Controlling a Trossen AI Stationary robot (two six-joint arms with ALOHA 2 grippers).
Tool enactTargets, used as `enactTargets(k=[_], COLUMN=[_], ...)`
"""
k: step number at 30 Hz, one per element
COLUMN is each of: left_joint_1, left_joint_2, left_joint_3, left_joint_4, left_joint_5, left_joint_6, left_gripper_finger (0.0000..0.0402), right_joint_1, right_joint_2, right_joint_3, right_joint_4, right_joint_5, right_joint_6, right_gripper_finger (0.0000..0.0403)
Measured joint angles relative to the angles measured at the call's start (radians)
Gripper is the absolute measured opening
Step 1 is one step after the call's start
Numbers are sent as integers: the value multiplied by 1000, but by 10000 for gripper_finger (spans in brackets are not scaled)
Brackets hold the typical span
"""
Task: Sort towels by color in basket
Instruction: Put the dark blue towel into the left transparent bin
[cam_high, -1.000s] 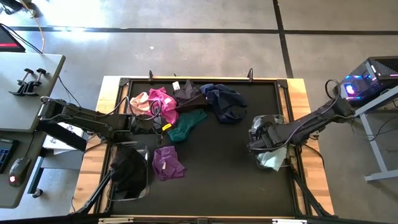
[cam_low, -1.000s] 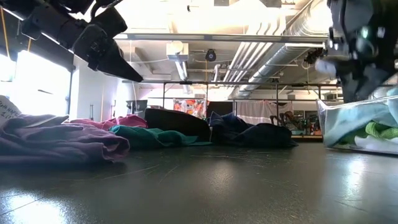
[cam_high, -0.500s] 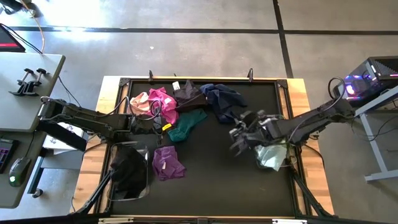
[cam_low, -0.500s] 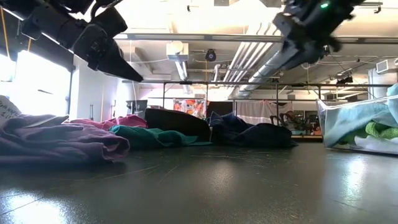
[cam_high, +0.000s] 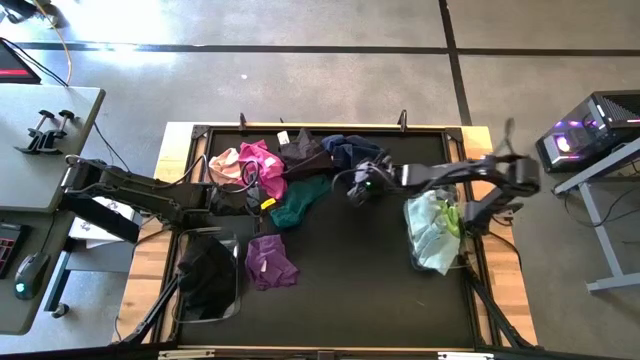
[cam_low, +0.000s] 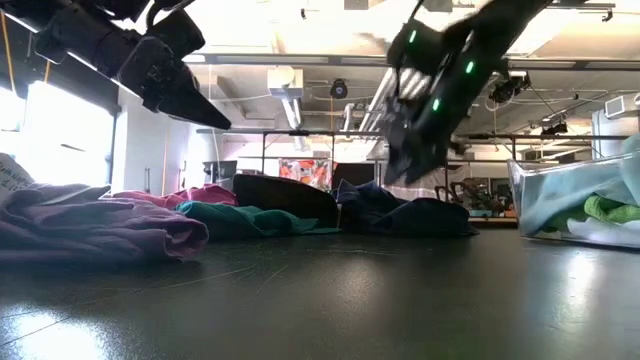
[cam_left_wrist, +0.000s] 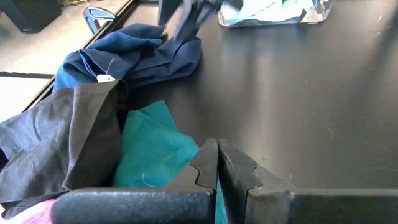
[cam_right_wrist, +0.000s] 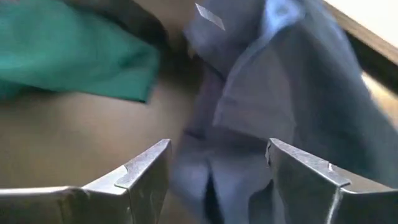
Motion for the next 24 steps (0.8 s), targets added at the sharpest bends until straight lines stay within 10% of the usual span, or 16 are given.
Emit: enactTargets(k=[7,14,24], left_joint_1=[0,0,-78], left_joint_2=[0,0,4], left_joint_3=[0,0,0], left_joint_4=[1,7,84], left_joint_5=[0,0,-4], left_joint_6=[0,1,143], left_gripper_finger=[0,0,0], right_joint_1=[-69,-39,270], right_joint_2=[192,198,-19], right_joint_3=[4,3,-2], right_joint_4=[25,48,24], right_joint_5=[-103,-108,187], right_joint_6=[-16,-4,97], right_gripper_finger=[210,53,12])
